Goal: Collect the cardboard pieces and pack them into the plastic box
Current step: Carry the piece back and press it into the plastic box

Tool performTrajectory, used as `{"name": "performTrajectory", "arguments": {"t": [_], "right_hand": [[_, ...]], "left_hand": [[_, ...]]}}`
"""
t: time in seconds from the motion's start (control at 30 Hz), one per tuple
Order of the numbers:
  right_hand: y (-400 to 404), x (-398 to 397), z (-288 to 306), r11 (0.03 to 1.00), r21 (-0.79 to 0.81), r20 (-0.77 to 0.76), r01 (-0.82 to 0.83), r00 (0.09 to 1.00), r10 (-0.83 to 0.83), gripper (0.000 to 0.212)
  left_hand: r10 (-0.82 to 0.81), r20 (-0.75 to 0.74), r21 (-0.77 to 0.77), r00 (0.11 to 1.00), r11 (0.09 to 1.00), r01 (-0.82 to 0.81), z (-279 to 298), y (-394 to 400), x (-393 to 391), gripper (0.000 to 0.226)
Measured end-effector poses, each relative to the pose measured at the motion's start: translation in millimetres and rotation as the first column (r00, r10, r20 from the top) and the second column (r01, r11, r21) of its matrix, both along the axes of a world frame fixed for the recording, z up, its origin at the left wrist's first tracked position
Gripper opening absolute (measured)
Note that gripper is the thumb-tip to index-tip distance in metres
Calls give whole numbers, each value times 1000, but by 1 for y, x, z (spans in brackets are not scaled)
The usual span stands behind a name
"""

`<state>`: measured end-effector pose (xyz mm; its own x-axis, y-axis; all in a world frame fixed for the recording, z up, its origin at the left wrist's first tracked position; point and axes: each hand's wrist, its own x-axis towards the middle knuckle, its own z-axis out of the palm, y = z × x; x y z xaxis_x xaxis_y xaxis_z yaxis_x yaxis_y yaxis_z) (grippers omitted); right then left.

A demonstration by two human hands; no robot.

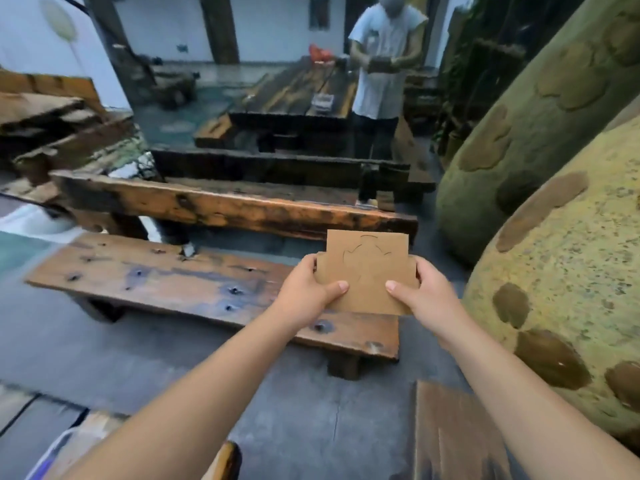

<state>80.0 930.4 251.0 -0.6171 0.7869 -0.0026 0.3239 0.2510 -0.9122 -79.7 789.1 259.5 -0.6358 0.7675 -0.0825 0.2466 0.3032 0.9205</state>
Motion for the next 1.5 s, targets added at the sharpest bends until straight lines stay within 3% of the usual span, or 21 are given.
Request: {"name": "performTrajectory", "arguments": {"t": [0.07, 0.2, 0.33, 0.53, 0.8, 0.97, 1.17, 1.37, 1.5], "right_hand": [[-10, -38, -4, 987, -10, 43, -158, 986, 158, 35], [-32, -85, -11, 948, 6, 42, -319, 947, 318, 33], [-87, -139, -22, 846, -33, 33, -533, 845, 534, 36], [-172, -182, -42, 703, -44, 23, -710, 702, 712, 37], [-315, -222, -68, 454, -29, 139, -891, 446, 884, 35], [-379, -240, -96, 414, -122, 213, -902, 384, 898, 36], [-418, -257, -138, 386, -233, 326, -893, 302, 896, 35], [-432, -269, -172, 402, -262, 451, -877, 257, 855, 75], [-434, -286, -197, 346, -266, 506, -900, 175, 844, 78]], "left_hand": [[148, 2, 7, 989, 989, -148, -6, -29, -17, 45], [298, 68, 11, 952, 954, -299, -14, -74, -35, 56], [538, 94, -2, 838, 842, -540, -29, -147, -44, 59], [731, 87, -25, 677, 681, -732, -43, -240, -37, 45], [900, 111, -102, 421, 432, -896, -75, -379, -16, 43], [940, 145, -199, 310, 334, -921, -110, -434, -20, 39], [930, 131, -320, 344, 368, -873, -154, -467, -30, 51], [912, 110, -426, 394, 402, -811, -189, -473, -44, 63], [920, 117, -475, 374, 383, -792, -208, -471, -54, 65]]}}
